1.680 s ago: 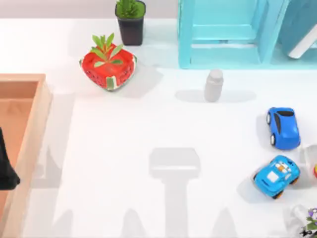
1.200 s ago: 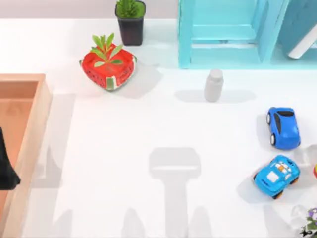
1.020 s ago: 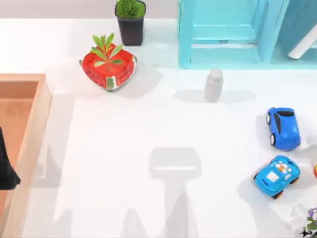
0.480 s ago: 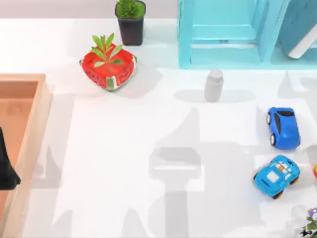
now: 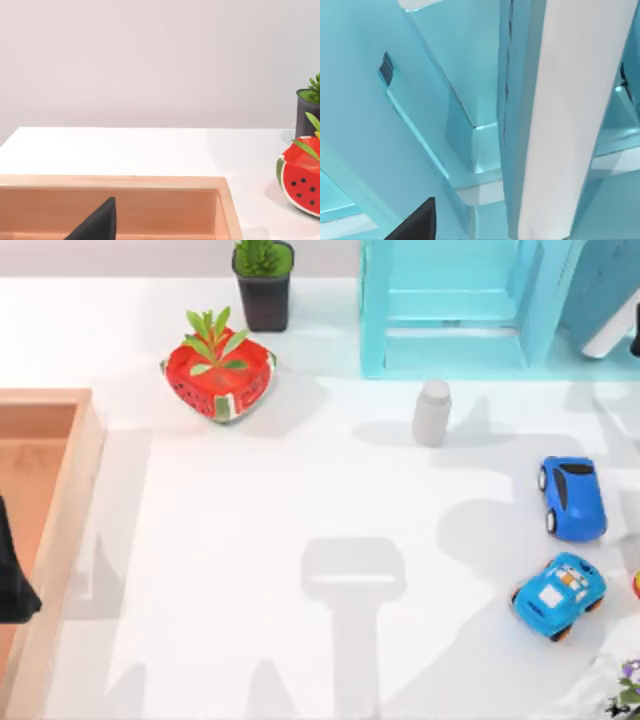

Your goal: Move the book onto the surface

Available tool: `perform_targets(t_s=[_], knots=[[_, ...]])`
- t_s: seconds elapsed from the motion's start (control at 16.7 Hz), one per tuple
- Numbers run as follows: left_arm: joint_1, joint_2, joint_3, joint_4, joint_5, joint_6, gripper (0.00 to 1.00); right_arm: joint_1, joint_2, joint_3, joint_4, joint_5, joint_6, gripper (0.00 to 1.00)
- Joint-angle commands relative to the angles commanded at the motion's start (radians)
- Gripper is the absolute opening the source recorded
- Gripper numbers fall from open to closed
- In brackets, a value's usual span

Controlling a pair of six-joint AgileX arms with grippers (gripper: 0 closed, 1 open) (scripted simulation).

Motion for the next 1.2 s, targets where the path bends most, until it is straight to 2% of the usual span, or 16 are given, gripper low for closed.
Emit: perform_targets(t_s=[0.54,0.9,1.2], knots=[[0.0,0.0,0.0,0.0,0.0,0.0,1.0,0.004,0.028,0.041,-0.018,0.0,0.006,1.0],[0.0,0.0,0.0,0.0,0.0,0.0,1.0,0.024,0.179,0.269,-0.101,0.022,0.012,1.0],[0.0,0.0,0.0,0.0,0.0,0.0,1.0,0.051,0.348,0.426,-0.088,0.048,0.02,1.0]])
